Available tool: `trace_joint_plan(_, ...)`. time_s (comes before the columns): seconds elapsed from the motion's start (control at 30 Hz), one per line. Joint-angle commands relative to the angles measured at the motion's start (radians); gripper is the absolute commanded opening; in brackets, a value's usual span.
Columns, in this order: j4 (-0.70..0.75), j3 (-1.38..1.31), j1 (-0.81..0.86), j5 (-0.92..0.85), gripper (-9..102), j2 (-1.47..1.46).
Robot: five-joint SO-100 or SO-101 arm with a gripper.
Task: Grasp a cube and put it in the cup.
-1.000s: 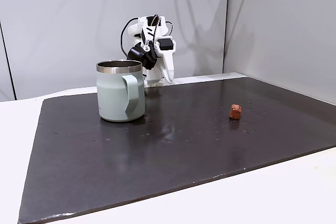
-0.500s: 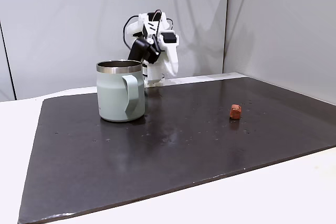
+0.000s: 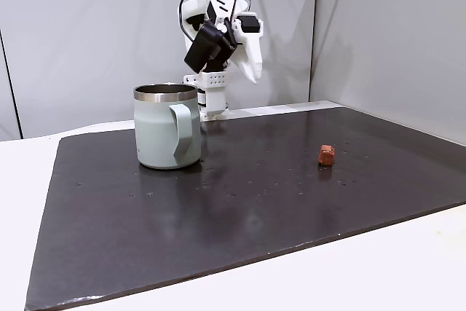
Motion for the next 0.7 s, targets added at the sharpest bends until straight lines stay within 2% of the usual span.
trace_joint_plan(0.0,0.005,-0.204,-0.002,-0.031,0,-0.172)
trace_joint_plan(0.17,0.034,-0.439,-0.002,-0.097,0,-0.419)
trace_joint_plan(0.4,0.146,-0.761,-0.005,-0.163,0,-0.732)
trace_joint_plan(0.67,0.209,-0.94,-0.018,-0.192,0,-0.919)
